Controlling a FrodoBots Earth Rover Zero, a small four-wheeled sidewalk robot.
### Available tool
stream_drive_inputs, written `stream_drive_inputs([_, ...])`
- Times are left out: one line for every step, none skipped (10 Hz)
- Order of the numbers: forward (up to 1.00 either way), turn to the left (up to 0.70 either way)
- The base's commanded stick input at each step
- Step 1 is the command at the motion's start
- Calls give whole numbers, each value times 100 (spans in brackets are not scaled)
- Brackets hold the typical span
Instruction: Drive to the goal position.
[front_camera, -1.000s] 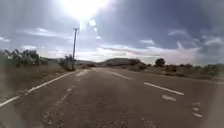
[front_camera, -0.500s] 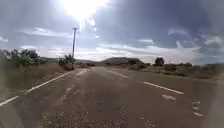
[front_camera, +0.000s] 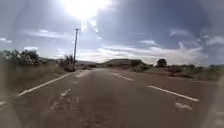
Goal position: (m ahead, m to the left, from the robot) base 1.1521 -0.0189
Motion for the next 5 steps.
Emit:
stream_drive_inputs([100, 0])
stream_drive_inputs([100, 0])
stream_drive_inputs([100, 0])
stream_drive_inputs([100, 0])
stream_drive_inputs([100, 0])
